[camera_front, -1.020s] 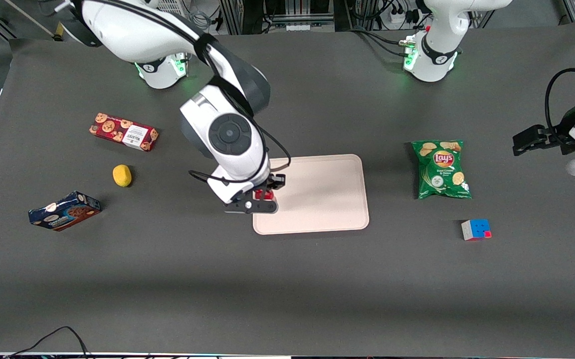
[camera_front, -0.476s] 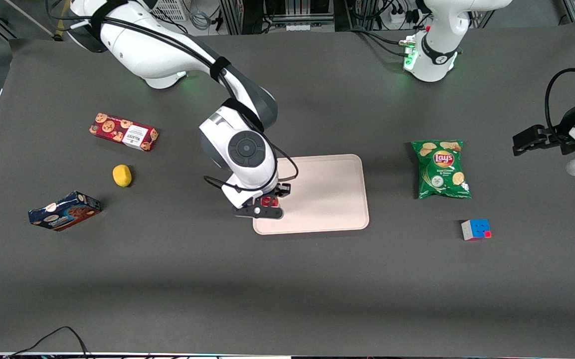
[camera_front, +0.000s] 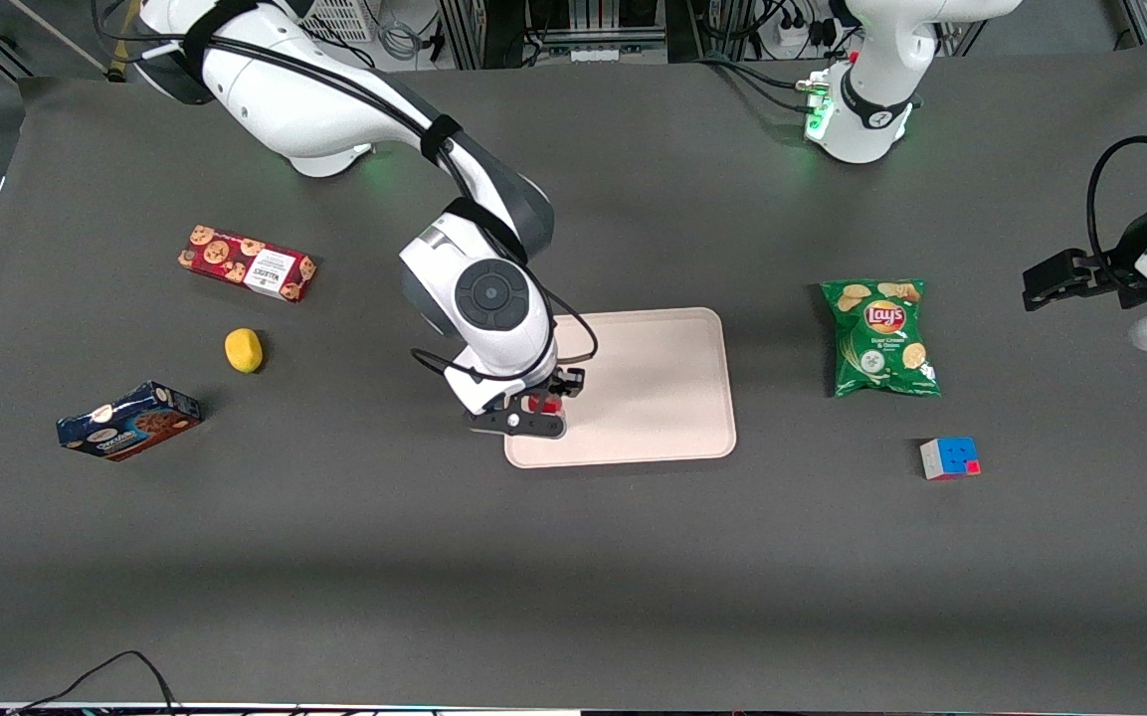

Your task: Place coke bottle on tray

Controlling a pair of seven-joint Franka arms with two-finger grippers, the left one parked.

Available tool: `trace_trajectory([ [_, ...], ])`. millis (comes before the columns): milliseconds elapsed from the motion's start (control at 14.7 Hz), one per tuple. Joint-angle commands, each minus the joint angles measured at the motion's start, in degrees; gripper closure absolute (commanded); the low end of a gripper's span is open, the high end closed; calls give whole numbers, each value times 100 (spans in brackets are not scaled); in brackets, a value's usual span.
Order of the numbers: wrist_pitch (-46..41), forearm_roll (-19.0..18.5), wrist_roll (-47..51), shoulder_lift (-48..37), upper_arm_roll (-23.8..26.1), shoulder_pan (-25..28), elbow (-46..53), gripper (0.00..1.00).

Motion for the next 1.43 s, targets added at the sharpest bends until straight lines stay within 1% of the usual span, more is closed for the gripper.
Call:
trace_trajectory([
  [0, 48, -132, 202, -162, -31, -7, -85, 0],
  [136, 13, -115, 124, -398, -13, -85, -76, 0],
  [272, -49, -97, -43, -811, 22, -305, -93, 0],
  [408, -241, -62, -743, -1259, 48, -681, -172, 0],
  [544, -443, 113, -1464, -1707, 92, -1095, -408, 0],
  [680, -585, 219, -2386, -2339, -30, -1376, -838, 0],
  [748, -568, 463, -2539, -2673, -214, -1526, -1101, 0],
  [816, -550, 901, -2627, -2981, -537, -1553, -1287, 0],
  [884, -559, 1218, -2750, -3236, -862, -1545, -1480, 0],
  [952, -576, 1352, -3082, -3474, -1075, -1562, -1673, 0],
  [1020, -594, 1379, -3564, -3641, -1312, -1571, -1823, 0],
  [1088, -629, 1432, -4038, -3808, -1679, -1571, -2008, 0],
  [1156, -681, 1702, -4443, -3958, -2014, -1597, -2201, 0],
  [1224, -691, 1853, -4839, -4038, -2278, -1659, -2264, 0],
  [1361, -813, 1837, -5045, -4047, -2648, -1686, -2256, 0],
])
